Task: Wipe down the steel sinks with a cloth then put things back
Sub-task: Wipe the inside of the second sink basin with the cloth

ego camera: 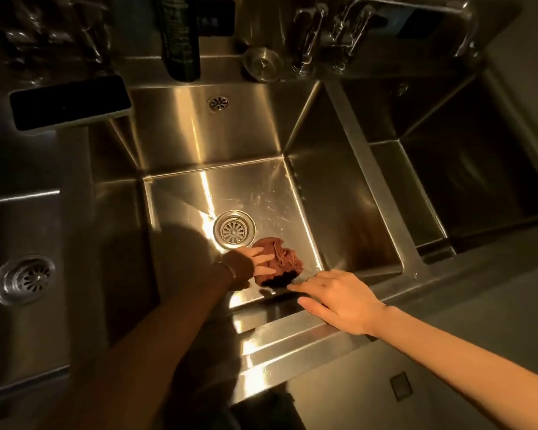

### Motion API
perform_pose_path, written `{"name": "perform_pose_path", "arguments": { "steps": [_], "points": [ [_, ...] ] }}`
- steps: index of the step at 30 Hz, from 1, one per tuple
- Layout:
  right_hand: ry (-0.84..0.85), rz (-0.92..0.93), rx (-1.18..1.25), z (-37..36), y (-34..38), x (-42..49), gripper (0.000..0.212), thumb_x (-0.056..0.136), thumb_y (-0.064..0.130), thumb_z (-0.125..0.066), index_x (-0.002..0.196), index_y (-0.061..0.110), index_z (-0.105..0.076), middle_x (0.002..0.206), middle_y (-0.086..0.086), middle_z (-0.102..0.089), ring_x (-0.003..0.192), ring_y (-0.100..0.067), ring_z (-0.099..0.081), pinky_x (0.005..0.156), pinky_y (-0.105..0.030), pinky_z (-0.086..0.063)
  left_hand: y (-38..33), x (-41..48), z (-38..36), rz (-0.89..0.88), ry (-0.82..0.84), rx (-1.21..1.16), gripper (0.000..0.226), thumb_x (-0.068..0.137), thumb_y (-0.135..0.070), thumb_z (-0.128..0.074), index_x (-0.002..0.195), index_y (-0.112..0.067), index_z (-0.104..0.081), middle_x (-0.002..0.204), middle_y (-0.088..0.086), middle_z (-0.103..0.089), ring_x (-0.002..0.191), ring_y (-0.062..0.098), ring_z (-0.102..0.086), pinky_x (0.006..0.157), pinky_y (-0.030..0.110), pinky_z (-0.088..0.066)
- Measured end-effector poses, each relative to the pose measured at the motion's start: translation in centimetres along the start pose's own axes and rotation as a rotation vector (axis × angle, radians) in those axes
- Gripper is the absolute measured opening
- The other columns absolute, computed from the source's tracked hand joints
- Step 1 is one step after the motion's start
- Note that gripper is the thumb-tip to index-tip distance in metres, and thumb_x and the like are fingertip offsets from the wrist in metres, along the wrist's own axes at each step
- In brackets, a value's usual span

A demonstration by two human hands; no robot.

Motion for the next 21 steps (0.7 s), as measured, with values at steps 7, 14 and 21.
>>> {"name": "perform_pose_path", "arguments": {
  "steps": [7,14,21],
  "points": [
    [-0.027,0.088,-0.064,0.3,0.9,0.4,0.048,0.1,0.038,-0.026,0.09,0.019,-0.07,0.083,0.005,-0.069,0.079,-0.016,-0.062,0.078,-0.029,-0.052,0.1,6.3,-2.9,-0.033,-0.041,0.481,0.055,0.09,-0.045,-0.051,0.141,-0.041,-0.032,0.158,-0.007,-0.007,0.145,0.033,0.002,0.115,0.054,-0.016],
    [-0.025,0.06,-0.034,1.0,0.7,0.2,0.05,0.101,0.041,-0.022,0.082,0.02,-0.063,0.074,0.004,-0.062,0.066,-0.016,-0.055,0.063,-0.027,-0.044,4.5,10.2,-0.8,0.039,-0.145,0.336,0.062,0.096,-0.023,-0.043,0.146,-0.04,-0.011,0.158,-0.009,0.004,0.143,0.034,0.013,0.115,0.054,0.002],
    [0.075,0.013,0.047,0.2,0.4,0.2,0.062,0.1,0.046,-0.01,0.097,0.021,-0.066,0.088,0.005,-0.066,0.08,-0.017,-0.059,0.069,-0.031,-0.05,7.1,11.0,3.0,0.244,-0.226,0.192,0.066,0.094,-0.03,-0.048,0.146,-0.045,-0.009,0.158,-0.009,0.005,0.143,0.035,0.01,0.111,0.063,0.002]
  ]
}}
Point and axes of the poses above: each hand's wrist, its own x-axis towards the middle knuckle, its own z-axis out of the back of the hand, y = z × x, the point moved 9 cm from there along x, towards the middle knuckle
